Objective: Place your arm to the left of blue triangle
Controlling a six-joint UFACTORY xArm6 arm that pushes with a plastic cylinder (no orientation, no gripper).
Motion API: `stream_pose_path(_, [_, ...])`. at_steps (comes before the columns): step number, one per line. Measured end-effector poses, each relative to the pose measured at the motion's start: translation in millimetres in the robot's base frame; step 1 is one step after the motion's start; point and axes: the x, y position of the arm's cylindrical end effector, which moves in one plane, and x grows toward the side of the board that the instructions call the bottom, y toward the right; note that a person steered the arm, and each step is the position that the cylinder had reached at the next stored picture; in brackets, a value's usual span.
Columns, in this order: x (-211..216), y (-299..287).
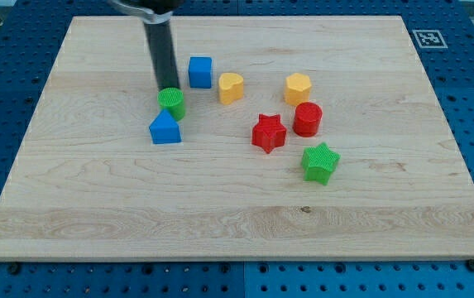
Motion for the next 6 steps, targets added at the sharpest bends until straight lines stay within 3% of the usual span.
stream_pose_path(1, [14, -50])
stream_pose_path(2, [48, -49])
stream_pose_path(6, [60, 10])
